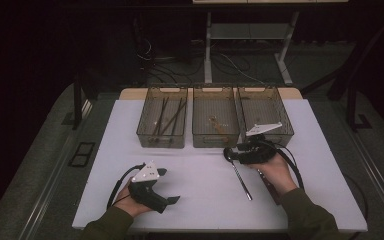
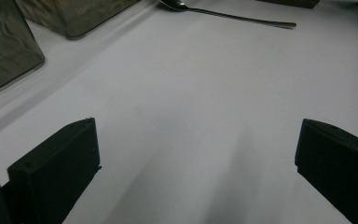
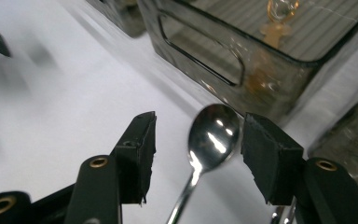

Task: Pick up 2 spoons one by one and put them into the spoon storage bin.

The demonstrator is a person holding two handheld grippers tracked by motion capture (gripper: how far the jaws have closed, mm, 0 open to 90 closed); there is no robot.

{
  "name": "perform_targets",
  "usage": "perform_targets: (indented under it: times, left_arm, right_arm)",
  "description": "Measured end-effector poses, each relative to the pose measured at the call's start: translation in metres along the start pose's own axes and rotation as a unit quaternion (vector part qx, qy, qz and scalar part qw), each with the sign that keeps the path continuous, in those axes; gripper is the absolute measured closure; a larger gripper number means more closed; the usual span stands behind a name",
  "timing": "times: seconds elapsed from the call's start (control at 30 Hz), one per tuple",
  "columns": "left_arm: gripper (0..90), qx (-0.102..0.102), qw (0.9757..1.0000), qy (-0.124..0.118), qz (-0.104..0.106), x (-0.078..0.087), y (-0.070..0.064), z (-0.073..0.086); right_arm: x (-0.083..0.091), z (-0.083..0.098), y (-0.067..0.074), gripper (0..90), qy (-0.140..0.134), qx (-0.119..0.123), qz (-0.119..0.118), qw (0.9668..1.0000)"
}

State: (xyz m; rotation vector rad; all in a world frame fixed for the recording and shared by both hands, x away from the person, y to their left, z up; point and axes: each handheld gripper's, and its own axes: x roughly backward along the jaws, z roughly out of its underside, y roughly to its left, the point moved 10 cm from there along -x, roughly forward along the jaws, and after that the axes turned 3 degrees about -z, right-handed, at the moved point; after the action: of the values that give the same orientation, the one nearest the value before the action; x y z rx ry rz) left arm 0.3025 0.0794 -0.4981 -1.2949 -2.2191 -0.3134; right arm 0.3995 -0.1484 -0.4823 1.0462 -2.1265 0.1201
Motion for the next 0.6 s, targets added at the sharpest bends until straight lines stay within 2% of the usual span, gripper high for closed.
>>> perform_targets:
  times: [0.23, 0.3, 0.6]
  left_arm:
    - [0.0, 0.0, 1.0, 0.001, 0.0, 0.0, 0.0, 0.0]
    - [0.0, 0.0, 1.0, 0.001, 0.0, 0.0, 0.0, 0.0]
    - [0.0, 0.001, 1.0, 0.001, 0.0, 0.0, 0.0, 0.0]
  right_arm:
    - [-0.01, 0.008, -0.011, 45.2, 0.011, -0.006, 0.016, 0.9998]
    - [-0.013, 0.009, -0.014, 45.2, 0.012, -0.011, 0.017, 0.9997]
    - [-0.025, 0.01, -0.017, 48.7, 0.013, -0.004, 0.016, 0.9998]
